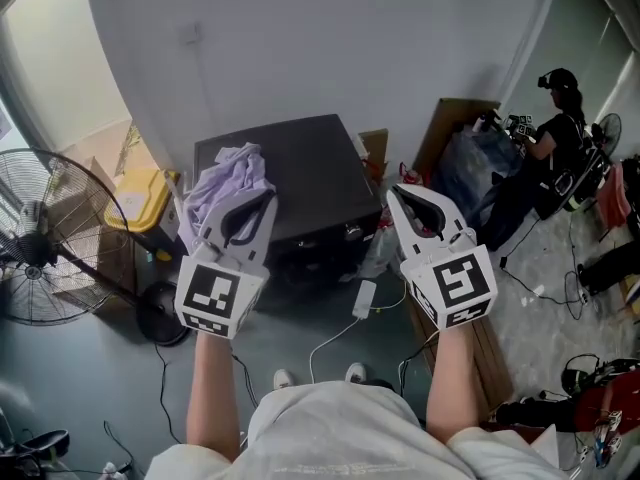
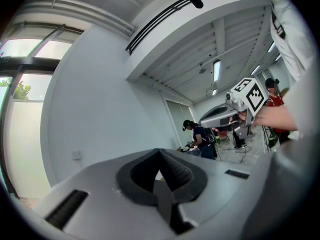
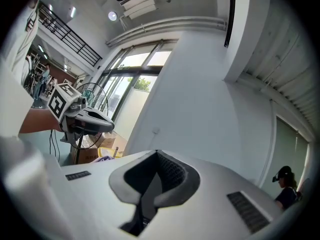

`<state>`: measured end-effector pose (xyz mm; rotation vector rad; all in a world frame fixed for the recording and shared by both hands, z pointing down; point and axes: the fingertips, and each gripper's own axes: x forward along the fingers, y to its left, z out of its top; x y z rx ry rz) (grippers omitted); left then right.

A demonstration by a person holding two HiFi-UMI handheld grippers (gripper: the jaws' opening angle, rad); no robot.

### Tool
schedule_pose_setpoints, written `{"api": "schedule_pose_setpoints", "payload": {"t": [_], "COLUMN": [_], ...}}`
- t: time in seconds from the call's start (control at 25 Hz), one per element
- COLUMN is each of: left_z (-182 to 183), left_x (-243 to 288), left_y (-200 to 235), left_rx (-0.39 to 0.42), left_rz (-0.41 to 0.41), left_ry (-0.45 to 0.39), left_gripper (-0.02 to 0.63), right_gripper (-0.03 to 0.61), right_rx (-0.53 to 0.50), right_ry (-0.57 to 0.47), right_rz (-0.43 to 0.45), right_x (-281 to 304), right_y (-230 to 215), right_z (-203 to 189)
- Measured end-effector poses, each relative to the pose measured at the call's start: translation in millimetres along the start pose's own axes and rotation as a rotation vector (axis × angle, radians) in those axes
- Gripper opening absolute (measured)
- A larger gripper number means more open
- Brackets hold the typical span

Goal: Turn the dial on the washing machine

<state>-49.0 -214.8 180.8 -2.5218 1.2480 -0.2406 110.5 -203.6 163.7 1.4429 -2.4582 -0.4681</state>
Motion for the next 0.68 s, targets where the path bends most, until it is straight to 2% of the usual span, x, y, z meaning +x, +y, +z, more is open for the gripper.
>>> {"api": "schedule_pose_setpoints", "payload": {"t": [0.44,0.68], "left_z": [-2.4,-4.3], "left_x": [-6.1,-5.4], "left_y": [-4.7,-4.6], "left_rx": [-0.007,0.015], "left_rz": [0.005,-0.002], "left_ry": [0.007,0.005], "left_gripper": [0.015,0.014], "right_gripper": [0.014,0.014], "right_rx": [0.034,0.035], "right_ry": [-0.012,-0.002], "right_rz": [0.026,0.019], "right_x": [-3.6,-2.0], "right_y": [4.8,4.2], "right_z": [-3.9,-9.0]}}
